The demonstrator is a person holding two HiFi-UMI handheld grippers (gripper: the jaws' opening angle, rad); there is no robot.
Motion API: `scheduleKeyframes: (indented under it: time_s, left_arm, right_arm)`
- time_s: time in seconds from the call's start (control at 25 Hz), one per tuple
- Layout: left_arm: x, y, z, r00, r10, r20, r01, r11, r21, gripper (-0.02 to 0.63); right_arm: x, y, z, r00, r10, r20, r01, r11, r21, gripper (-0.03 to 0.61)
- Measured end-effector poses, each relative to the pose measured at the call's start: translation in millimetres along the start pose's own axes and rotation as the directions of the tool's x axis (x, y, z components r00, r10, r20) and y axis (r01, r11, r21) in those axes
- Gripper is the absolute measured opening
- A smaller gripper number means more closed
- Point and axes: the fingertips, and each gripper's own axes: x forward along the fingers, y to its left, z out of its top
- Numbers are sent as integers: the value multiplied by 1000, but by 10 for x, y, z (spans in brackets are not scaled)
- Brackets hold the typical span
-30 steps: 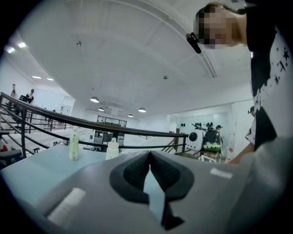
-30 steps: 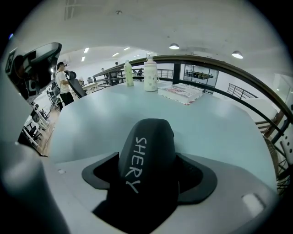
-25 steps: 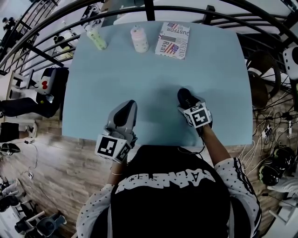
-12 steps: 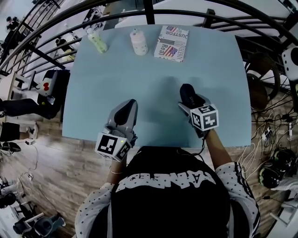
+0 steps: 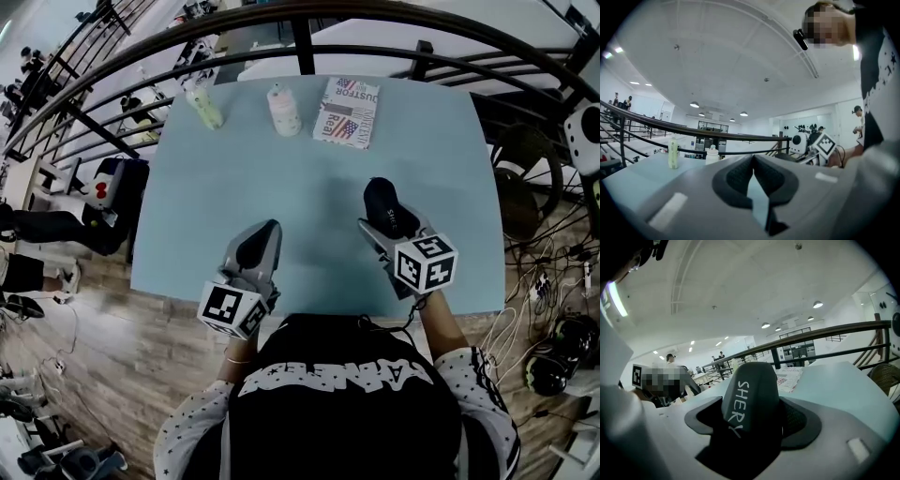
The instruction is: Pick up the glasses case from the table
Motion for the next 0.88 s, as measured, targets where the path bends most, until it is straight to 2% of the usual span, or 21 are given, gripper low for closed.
scheduleKeyframes:
  time_s: [0.4,0.88]
  left_arm:
    - [-37,-17,52,1000,-2,-4,3,1000,10,0]
    - [-79,7,54,1000,1,-12,-1,1000,14,0]
  right_arm:
    - [-263,323,523,984,88,156,-92,996,21,380]
    - [-306,425,595,977,113,179,-119,993,23,379]
